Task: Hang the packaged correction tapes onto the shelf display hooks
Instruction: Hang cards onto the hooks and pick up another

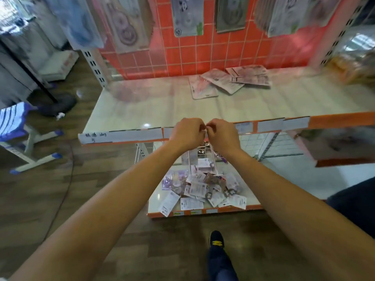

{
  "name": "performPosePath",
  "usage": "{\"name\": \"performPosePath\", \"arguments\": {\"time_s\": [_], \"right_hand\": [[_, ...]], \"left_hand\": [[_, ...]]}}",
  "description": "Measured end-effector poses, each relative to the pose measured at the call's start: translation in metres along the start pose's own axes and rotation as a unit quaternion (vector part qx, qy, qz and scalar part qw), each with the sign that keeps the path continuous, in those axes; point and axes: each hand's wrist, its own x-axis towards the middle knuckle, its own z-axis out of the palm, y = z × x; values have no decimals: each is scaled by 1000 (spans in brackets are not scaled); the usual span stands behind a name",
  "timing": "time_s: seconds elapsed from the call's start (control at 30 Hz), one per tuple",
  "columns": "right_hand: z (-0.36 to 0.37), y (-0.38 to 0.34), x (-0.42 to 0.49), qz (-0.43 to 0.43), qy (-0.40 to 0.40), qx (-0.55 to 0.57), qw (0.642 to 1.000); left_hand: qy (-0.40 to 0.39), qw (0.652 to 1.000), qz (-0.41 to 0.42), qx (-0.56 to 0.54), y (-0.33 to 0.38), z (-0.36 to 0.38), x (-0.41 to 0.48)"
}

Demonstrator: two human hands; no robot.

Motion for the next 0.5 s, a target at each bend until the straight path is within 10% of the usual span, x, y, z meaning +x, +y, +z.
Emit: {"name": "performPosePath", "arguments": {"time_s": [0.5], "right_hand": [[-3,40,143,4,-20,-28,999]], "left_hand": [[-9,996,-73,39,-13,8,120]]}}
